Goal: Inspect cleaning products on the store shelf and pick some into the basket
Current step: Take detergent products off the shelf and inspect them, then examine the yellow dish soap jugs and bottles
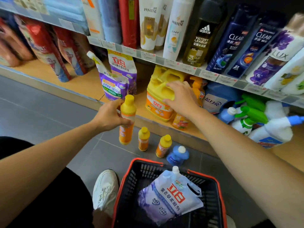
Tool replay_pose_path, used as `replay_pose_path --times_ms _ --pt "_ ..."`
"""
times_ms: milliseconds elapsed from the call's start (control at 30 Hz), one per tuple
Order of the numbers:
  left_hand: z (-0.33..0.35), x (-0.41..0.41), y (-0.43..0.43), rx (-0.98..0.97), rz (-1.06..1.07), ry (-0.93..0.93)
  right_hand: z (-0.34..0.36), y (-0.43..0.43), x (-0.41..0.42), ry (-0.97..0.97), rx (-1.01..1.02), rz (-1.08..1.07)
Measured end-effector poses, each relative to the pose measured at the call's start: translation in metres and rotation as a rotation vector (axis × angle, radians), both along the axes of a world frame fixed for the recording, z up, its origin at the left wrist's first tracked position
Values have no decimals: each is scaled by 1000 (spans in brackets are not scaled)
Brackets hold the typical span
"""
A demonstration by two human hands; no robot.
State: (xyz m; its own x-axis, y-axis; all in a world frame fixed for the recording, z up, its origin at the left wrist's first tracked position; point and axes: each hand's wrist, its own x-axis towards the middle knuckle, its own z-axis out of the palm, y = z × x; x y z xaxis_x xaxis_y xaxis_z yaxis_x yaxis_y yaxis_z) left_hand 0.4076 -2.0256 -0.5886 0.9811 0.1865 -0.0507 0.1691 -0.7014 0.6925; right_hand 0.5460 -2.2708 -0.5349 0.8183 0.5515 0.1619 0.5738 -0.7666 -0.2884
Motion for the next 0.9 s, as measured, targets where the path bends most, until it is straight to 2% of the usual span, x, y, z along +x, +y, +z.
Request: replay_pose_path --times_ms 133,267,500,700,800,900 --pt "-49 10 6 -62 115 59 -14 18 23 19 -111 -38" --pt "-100 20 -2 -104 219 114 -20 24 35 -25 -90 -89" --pt "-165 19 -21 -117 223 204 -22 24 42 -49 -77 -63" --pt "-171 16 -25 -153 186 214 -15 33 47 89 -104 -101" --pt "-157 17 -19 -140 92 276 -9 40 53 205 -99 -131" --pt "-129 21 -11 -107 36 249 -4 41 51 237 -56 -142"
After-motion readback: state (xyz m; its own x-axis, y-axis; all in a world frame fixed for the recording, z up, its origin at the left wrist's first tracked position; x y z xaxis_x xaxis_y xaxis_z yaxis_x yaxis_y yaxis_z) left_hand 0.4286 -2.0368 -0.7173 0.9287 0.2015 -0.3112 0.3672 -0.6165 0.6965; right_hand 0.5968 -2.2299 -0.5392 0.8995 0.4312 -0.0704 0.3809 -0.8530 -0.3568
